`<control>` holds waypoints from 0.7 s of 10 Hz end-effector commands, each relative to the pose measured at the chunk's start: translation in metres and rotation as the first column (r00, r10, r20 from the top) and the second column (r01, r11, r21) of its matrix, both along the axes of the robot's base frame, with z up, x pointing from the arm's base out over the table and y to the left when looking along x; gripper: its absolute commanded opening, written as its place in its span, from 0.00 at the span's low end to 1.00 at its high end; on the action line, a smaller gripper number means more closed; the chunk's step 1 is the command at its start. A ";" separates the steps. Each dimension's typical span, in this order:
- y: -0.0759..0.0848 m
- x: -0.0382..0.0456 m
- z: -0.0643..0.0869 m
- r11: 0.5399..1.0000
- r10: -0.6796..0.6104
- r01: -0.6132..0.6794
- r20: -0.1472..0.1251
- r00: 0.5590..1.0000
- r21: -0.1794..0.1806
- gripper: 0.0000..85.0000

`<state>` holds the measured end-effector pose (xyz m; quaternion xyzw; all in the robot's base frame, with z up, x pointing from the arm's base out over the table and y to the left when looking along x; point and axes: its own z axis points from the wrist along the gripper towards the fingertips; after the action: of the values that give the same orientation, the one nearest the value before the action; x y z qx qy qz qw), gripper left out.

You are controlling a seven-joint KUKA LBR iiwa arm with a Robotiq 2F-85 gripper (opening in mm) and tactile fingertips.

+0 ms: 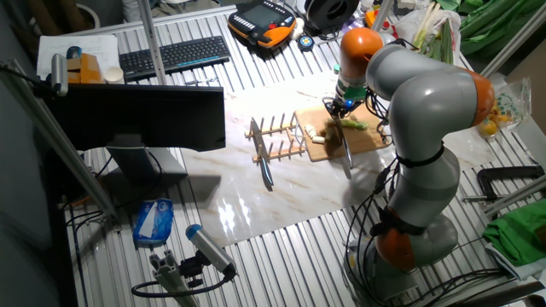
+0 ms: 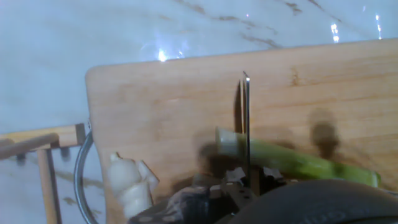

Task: Chop the scallions

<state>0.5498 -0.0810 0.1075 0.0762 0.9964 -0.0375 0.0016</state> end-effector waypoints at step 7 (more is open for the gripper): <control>-0.005 0.0152 -0.002 1.000 0.003 -0.003 0.006 1.000 -0.008 0.30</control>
<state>0.5653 -0.0865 0.1060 0.0747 0.9963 -0.0415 0.0050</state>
